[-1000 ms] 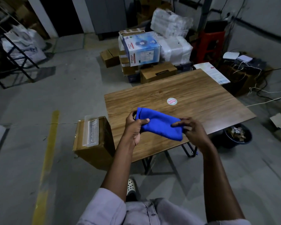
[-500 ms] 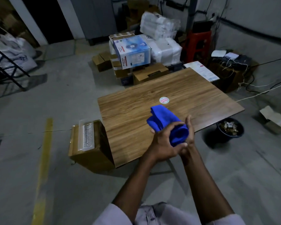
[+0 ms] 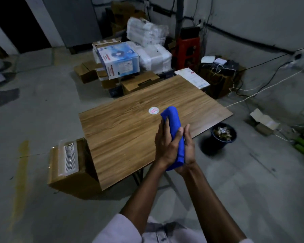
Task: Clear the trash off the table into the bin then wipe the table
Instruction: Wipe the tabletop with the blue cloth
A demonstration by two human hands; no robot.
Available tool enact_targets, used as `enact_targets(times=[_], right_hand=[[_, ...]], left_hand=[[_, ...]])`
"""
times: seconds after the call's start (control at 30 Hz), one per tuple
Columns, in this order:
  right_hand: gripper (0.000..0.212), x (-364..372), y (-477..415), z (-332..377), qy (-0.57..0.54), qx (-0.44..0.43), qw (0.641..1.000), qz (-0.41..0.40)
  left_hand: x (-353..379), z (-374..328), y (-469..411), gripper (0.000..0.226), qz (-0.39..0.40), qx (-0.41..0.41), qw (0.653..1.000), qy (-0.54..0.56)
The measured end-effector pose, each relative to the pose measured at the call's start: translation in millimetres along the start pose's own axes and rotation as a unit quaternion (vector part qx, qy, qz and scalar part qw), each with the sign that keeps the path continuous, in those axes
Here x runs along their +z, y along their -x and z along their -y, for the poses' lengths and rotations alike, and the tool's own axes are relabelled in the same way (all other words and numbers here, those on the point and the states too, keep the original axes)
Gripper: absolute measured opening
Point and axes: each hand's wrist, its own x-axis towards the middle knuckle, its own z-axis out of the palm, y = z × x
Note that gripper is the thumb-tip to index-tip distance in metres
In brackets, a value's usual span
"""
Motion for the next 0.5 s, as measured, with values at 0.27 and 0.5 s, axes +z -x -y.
enact_targets(times=[0.27, 0.5], right_hand=[[0.054, -36.3, -12.4, 70.3, 0.023, -0.063, 0.997, -0.042], [0.065, -68.6, -52.1, 116.7, -0.014, -0.061, 0.993, -0.100]], left_hand=[[68.6, -15.9, -19.4, 0.074, 0.132, -0.014, 0.990, 0.046], [96.5, -37.7, -91.4, 0.068, 0.141, -0.020, 0.987, 0.069]])
